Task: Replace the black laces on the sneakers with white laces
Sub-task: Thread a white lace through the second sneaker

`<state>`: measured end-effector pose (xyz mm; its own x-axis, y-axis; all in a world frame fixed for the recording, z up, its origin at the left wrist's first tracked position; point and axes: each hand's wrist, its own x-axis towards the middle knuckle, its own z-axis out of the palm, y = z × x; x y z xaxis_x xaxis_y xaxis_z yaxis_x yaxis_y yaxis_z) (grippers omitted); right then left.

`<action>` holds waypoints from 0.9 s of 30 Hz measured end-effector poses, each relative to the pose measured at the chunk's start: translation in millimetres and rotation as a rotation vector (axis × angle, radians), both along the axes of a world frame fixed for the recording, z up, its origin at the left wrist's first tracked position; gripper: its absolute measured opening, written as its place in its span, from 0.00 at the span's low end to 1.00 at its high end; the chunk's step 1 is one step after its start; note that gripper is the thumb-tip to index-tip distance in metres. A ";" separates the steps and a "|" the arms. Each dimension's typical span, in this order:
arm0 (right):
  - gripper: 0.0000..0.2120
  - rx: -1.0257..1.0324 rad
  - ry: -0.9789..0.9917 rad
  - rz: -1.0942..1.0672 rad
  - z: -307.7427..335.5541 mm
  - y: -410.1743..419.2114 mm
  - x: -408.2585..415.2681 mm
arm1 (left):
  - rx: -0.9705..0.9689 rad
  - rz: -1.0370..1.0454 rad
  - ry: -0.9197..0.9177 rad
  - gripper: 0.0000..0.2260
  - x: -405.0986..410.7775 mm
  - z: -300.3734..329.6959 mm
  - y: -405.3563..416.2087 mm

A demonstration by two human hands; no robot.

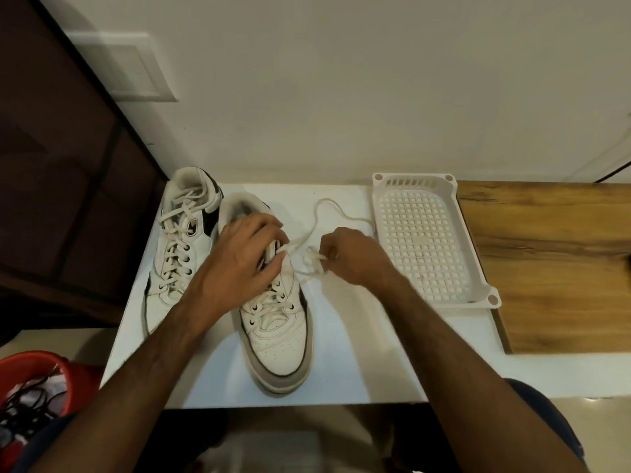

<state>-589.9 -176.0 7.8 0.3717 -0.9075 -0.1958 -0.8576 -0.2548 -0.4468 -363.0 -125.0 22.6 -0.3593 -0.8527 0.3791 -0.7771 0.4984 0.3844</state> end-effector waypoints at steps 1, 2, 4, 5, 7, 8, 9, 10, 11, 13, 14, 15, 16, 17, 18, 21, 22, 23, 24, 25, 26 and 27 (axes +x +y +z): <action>0.01 0.106 -0.150 -0.036 8.9 -3.2 -6.6 | 0.002 -0.010 0.013 0.09 -0.6 0.1 -0.5; 0.01 0.199 -0.310 -0.051 20.8 -5.1 -13.9 | 0.006 -0.019 0.023 0.09 -2.0 0.9 -0.6; 0.02 0.322 -0.580 -0.045 46.6 -3.8 -29.3 | 0.015 -0.037 0.033 0.11 -5.8 3.4 0.1; 0.04 0.362 -0.673 -0.038 57.3 -1.6 -35.1 | 0.013 -0.036 0.029 0.11 -7.5 4.8 0.6; 0.07 0.403 -0.774 -0.026 69.6 2.6 -41.4 | -0.001 -0.005 0.000 0.12 -12.4 7.4 3.5; 0.06 0.411 -0.795 -0.025 71.6 3.2 -41.8 | -0.003 0.019 -0.004 0.13 -15.1 9.0 5.1; 0.05 0.419 -0.806 -0.024 72.6 3.9 -40.1 | 0.013 0.043 0.017 0.14 -17.1 10.0 6.9; 0.05 0.421 -0.816 -0.020 73.3 4.1 -38.0 | 0.043 0.063 0.060 0.16 -18.7 11.9 7.8; 0.06 0.419 -0.825 -0.009 73.7 4.2 -34.2 | 0.079 0.078 0.115 0.16 -19.1 13.6 9.0; 0.06 0.401 -0.868 0.019 75.6 5.7 -27.0 | 0.126 0.078 0.182 0.17 -20.1 17.9 11.0; 0.05 0.394 -0.914 0.024 77.2 6.7 -23.7 | 0.137 0.071 0.198 0.17 -21.1 20.3 12.6; 0.03 0.389 -0.968 0.017 79.2 7.9 -21.4 | 0.154 0.064 0.220 0.17 -23.2 22.6 14.8; 0.02 0.377 -1.012 0.010 81.0 8.3 -19.2 | 0.185 0.058 0.262 0.17 -26.2 25.0 17.0; 0.02 0.356 -1.034 0.002 82.3 8.7 -18.1 | 0.222 0.050 0.331 0.16 -30.3 27.0 18.8; 0.02 0.329 -1.033 -0.001 82.7 9.4 -18.0 | 0.251 0.042 0.426 0.14 -35.0 29.8 20.3; 0.02 0.261 -0.973 0.007 83.6 12.4 -15.7 | 0.319 0.062 0.702 0.08 -45.1 37.5 20.9; 0.03 0.253 -0.972 0.009 83.8 13.5 -14.9 | 0.340 0.075 0.745 0.07 -46.2 38.8 20.2; 0.03 0.253 -0.982 0.006 84.9 14.5 -13.9 | 0.343 0.084 0.751 0.06 -46.8 40.9 19.8; 0.04 0.260 -0.991 0.003 85.6 15.3 -13.2 | 0.345 0.087 0.755 0.07 -47.6 43.2 20.2; 0.05 0.266 -0.996 0.001 86.6 15.7 -12.4 | 0.353 0.075 0.792 0.08 -46.5 45.3 20.5; 0.07 0.271 -0.991 -0.002 86.6 15.3 -12.0 | 0.378 0.055 0.882 0.09 -45.0 49.1 21.1; 0.08 0.271 -0.974 -0.004 86.5 15.2 -12.7 | 0.406 0.043 0.989 0.09 -42.4 52.8 21.6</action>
<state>-602.6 -160.8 94.3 0.4768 -0.8790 -0.0081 -0.0891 -0.0391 -0.9953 -405.4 -103.4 75.4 -0.0145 -0.9853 0.1703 -0.0428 0.1708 0.9844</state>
